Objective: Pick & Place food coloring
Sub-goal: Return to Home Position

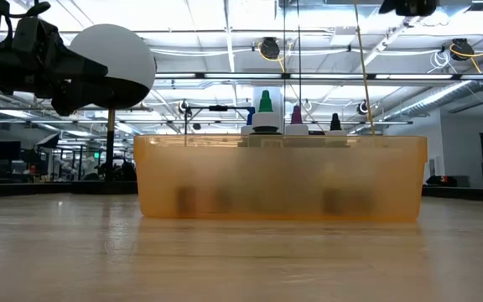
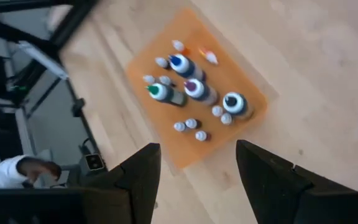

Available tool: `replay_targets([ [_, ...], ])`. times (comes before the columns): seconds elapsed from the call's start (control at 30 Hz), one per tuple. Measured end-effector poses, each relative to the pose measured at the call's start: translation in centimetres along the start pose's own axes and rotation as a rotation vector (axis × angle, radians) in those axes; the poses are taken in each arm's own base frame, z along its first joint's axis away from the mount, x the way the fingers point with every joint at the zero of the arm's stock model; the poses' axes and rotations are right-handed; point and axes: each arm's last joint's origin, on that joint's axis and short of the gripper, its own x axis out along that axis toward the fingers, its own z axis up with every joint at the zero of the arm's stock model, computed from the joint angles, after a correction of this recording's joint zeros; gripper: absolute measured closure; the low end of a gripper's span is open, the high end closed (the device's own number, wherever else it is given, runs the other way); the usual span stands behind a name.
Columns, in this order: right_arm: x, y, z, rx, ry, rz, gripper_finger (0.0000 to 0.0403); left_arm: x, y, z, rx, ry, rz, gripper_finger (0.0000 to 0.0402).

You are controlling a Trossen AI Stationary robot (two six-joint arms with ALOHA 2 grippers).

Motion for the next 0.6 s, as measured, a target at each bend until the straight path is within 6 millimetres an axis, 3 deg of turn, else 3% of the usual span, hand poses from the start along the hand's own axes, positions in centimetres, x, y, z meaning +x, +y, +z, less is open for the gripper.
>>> replay_targets([
  [0.27,-4.9,-1.5,-2.1,-0.226,-0.125,0.089,0.0204,0.0,0.0,0.0,0.000,-0.001,0.000,0.0088],
  [0.43,-5.5,-4.2,-4.2,-0.279,-0.265,-0.051,0.0205,0.0,0.0,0.0,-0.001,-0.001,0.000,0.0085],
  [0.6,-5.3,-8.6,-7.4,-0.138,-0.532,-0.219,0.0206,0.0,0.0,0.0,0.000,-0.001,0.000,0.0077],
])
